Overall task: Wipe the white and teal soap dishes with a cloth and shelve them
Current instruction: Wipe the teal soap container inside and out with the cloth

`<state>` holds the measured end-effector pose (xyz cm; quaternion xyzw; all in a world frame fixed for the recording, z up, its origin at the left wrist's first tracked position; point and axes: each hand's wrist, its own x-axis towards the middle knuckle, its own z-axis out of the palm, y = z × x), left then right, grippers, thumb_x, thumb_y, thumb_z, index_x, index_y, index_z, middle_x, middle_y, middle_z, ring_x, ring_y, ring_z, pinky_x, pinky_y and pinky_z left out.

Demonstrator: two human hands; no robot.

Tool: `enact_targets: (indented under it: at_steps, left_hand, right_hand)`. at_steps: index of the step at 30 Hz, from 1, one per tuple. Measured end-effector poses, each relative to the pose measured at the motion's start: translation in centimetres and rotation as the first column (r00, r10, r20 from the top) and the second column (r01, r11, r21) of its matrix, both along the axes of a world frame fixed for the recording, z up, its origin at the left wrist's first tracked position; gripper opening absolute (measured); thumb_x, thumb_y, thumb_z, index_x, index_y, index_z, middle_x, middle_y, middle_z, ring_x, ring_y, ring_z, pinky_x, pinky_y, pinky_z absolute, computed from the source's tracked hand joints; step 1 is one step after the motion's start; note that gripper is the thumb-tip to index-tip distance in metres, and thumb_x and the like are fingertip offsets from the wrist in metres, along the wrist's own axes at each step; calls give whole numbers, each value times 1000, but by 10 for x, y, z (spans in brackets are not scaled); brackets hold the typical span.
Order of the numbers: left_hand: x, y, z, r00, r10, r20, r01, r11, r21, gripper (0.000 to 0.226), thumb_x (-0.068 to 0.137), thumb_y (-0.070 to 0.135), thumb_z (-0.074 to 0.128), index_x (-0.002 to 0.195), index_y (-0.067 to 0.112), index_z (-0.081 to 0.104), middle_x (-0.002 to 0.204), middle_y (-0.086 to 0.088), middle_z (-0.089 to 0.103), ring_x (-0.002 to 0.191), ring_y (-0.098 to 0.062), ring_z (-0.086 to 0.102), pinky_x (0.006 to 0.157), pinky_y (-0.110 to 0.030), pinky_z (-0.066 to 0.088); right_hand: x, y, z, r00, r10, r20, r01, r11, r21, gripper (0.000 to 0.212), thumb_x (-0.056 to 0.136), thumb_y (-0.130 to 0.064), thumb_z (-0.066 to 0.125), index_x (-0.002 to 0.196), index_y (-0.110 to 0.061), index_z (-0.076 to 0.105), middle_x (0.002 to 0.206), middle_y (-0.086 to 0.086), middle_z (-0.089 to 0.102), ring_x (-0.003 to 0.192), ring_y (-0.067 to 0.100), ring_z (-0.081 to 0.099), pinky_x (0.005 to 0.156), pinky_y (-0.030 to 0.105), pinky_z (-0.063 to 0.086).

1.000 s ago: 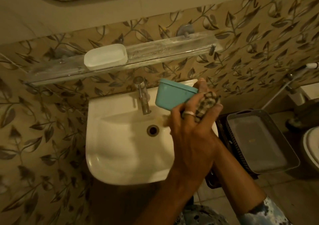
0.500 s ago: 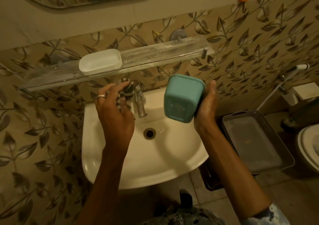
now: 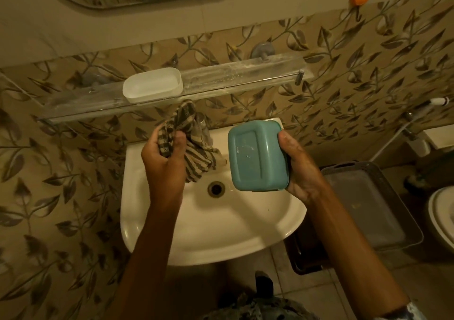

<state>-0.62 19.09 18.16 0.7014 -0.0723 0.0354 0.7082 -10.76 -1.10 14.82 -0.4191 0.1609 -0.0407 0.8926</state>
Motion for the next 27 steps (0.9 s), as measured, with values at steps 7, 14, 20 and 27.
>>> enact_targets:
  at_steps: [7, 14, 20, 27]
  left_hand:
    - [-7, -19, 21, 919, -281, 277, 236, 954, 187, 29, 90, 17, 57, 117, 25, 54, 111, 14, 63, 105, 2, 59, 84, -12, 47]
    - [-34, -39, 19, 804, -479, 351, 326, 850, 414, 48, 87, 7, 58, 130, 21, 45, 130, 7, 54, 120, -7, 52, 98, -31, 47]
    - [-72, -31, -13, 719, -561, 410, 305, 785, 539, 59, 84, -1, 56, 134, 27, 41, 145, 21, 29, 143, -17, 23, 106, -53, 38]
    - [-67, -26, -20, 752, -479, 452, 233, 835, 498, 56, 82, -6, 55, 130, 19, 44, 141, -4, 43, 143, -27, 22, 112, -47, 32]
  right_hand:
    - [3, 8, -2, 1000, -13, 4, 13, 1000, -21, 35, 89, -39, 49, 111, -20, 70, 104, 7, 73, 92, 23, 71, 72, 39, 59]
    - [3, 10, 1, 997, -70, 31, 68, 996, 50, 36, 87, -45, 54, 110, -23, 71, 106, 8, 73, 94, 25, 70, 72, 41, 57]
    - [1, 8, 9, 997, -76, 29, 71, 987, 144, 63, 88, -45, 45, 137, -6, 48, 132, 24, 57, 116, 36, 58, 92, 49, 53]
    - [-1, 15, 3, 999, -42, -9, 43, 997, 63, 57, 90, -44, 45, 136, -11, 50, 131, 21, 58, 117, 36, 58, 96, 53, 50]
